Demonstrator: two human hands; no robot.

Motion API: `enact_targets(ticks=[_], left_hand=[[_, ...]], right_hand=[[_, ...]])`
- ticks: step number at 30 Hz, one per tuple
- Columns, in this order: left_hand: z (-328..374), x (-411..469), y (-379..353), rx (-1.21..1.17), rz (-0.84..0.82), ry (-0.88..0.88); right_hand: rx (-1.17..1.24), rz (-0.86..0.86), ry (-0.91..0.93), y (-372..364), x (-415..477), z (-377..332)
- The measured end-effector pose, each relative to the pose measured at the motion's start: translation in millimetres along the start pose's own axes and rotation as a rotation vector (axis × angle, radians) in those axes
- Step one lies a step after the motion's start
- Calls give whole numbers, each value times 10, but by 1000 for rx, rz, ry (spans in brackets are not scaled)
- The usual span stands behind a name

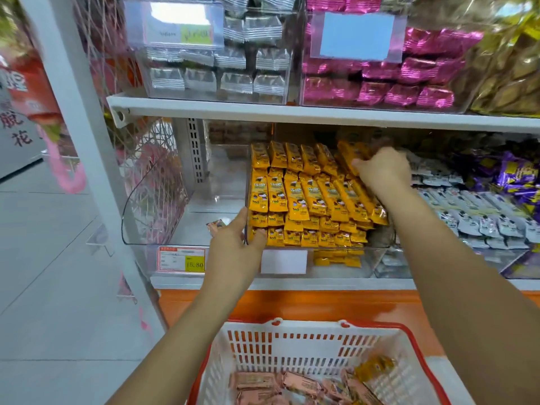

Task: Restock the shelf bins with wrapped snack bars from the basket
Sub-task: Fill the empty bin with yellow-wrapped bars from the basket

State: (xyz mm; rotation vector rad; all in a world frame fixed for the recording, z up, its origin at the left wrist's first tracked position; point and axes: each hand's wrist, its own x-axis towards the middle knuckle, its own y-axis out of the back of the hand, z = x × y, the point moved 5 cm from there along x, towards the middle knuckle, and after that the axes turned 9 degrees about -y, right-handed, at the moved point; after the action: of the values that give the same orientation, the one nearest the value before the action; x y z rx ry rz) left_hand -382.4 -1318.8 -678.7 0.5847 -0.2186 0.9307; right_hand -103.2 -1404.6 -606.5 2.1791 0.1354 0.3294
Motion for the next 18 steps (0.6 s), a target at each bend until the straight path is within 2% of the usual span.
enact_targets(ticks=[10,18], left_hand=[[26,-34,-21,68,0,-8],[106,-54,-3,117,-23,-17]], right_hand=[[-178,-37,106,-272,15,-299],[6,-127,97,-257,-77,-272]])
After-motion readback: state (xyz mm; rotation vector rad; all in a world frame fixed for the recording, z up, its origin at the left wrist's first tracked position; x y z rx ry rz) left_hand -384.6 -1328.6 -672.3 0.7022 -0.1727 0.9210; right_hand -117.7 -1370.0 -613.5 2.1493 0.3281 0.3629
